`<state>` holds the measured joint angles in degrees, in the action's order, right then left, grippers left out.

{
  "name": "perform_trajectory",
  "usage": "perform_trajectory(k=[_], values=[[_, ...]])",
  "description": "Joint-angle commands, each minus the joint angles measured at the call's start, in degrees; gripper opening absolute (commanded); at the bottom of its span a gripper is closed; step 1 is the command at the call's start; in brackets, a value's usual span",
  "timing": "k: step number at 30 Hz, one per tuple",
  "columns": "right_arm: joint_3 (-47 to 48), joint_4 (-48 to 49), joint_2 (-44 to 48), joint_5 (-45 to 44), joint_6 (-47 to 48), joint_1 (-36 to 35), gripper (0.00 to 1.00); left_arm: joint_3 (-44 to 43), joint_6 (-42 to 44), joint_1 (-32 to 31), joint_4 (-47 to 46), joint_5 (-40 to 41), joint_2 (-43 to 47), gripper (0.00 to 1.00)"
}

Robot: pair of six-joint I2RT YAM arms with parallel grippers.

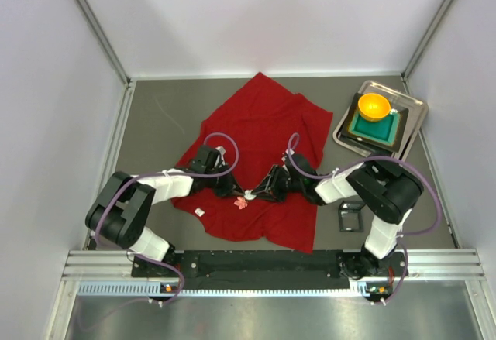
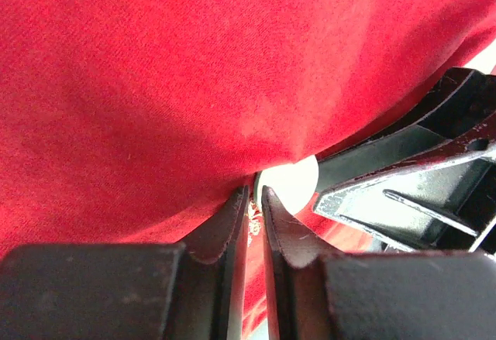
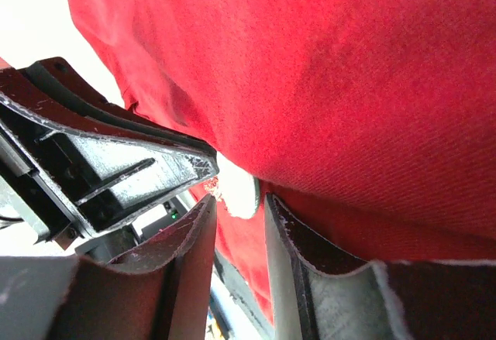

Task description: Remove the brooch from the garment

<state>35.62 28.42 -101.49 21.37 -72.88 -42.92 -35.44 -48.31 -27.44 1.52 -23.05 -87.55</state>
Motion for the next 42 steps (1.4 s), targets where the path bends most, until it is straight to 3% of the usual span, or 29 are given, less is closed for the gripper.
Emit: perform_trajectory(k=[1,4,13,26,37,42], values=[[-2.13,10.14,-2.56,1.92,-5.24,-1.03,0.31,1.86,0.77,-0.33,-3.36,0.81,2.91,0.18],[-3.1,13.85,-4.06,2.01,-6.31,-1.12,0.29,2.13,0.77,-0.24,-3.54,1.25,3.26,0.21],[-1.26,8.06,-3.63,0.08,-2.71,-1.2,0.29,2.66,0.33,-0.33,-4.51,0.64,2.91,0.25],[1.92,0.06,-3.01,-2.99,0.98,-2.17,0.28,2.22,1.12,-0.24,-5.65,0.37,0.89,0.2],[-1.95,6.19,-3.53,-2.56,1.6,-2.17,0.15,0.9,1.56,-0.25,-4.42,-0.5,0.8,0.19],[-2.92,7.35,-3.98,-2.82,3.36,-1.73,0.04,-0.68,1.56,-0.24,-2.32,-2.09,0.71,0.28]])
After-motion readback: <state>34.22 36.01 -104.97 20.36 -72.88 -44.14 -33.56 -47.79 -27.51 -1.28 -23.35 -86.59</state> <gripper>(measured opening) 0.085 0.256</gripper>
